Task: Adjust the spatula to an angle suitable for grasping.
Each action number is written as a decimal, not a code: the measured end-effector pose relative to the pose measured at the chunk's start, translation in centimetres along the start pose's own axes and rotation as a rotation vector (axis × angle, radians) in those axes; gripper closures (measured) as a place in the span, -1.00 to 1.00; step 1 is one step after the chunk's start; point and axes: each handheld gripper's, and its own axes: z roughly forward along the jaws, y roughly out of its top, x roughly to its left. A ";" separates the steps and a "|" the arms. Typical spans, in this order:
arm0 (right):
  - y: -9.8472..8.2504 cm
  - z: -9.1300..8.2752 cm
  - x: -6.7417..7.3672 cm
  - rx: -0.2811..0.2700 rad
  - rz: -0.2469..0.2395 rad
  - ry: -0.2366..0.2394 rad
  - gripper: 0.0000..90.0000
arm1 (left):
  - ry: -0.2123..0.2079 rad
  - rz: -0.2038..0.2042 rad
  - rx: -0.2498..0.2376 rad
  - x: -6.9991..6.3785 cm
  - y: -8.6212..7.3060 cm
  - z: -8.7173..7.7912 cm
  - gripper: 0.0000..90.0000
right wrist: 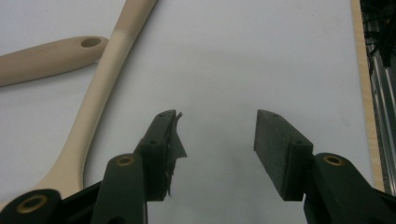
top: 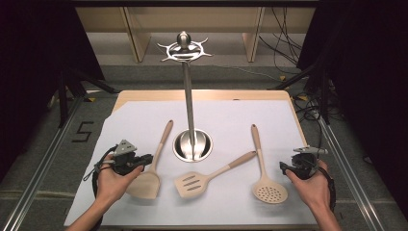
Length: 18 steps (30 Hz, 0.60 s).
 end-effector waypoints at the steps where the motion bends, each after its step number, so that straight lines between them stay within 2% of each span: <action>1: 0.0 0.0 0.0 0.005 0.007 0.008 0.12 | 0.000 0.014 0.021 -0.3 0.3 0.3 0.89; 3: -0.1 0.3 0.1 -0.018 0.038 0.007 0.15 | -0.008 0.045 0.067 -0.6 0.8 0.8 0.94; 4: -0.1 0.3 -0.1 -0.012 0.017 0.006 0.16 | -0.016 0.049 0.082 -0.8 1.0 1.1 0.97; 7: 0.1 -0.2 0.1 0.012 0.035 0.012 0.23 | -0.048 0.088 0.163 -1.5 1.5 2.2 0.98; 9: 0.2 -0.3 0.1 0.015 0.018 0.011 0.29 | -0.067 0.097 0.211 -1.7 1.7 2.8 0.99; 11: 0.3 -0.4 0.3 0.029 0.028 0.008 0.37 | -0.062 0.120 0.275 -1.5 2.1 3.7 0.99; 13: 0.4 -0.3 0.5 0.021 0.024 -0.002 0.46 | -0.064 0.130 0.323 -1.3 2.4 4.4 0.99; 14: 0.4 -0.6 0.7 0.032 0.042 -0.014 0.51 | -0.067 0.145 0.350 -1.1 2.5 5.1 0.99; 15: 0.4 -0.8 0.7 0.037 0.037 0.008 0.56 | -0.068 0.150 0.378 -1.1 2.6 5.4 0.98; 16: 0.5 -0.8 0.8 0.037 0.019 0.001 0.62 | -0.065 0.169 0.387 -1.0 2.7 5.7 0.99; 17: 0.5 -0.9 0.9 0.033 0.033 0.007 0.67 | -0.055 0.180 0.402 -1.0 2.7 6.2 0.98; 18: 0.5 -1.1 1.3 0.041 0.081 -0.007 0.74 | -0.053 0.181 0.418 -1.1 2.7 6.6 0.98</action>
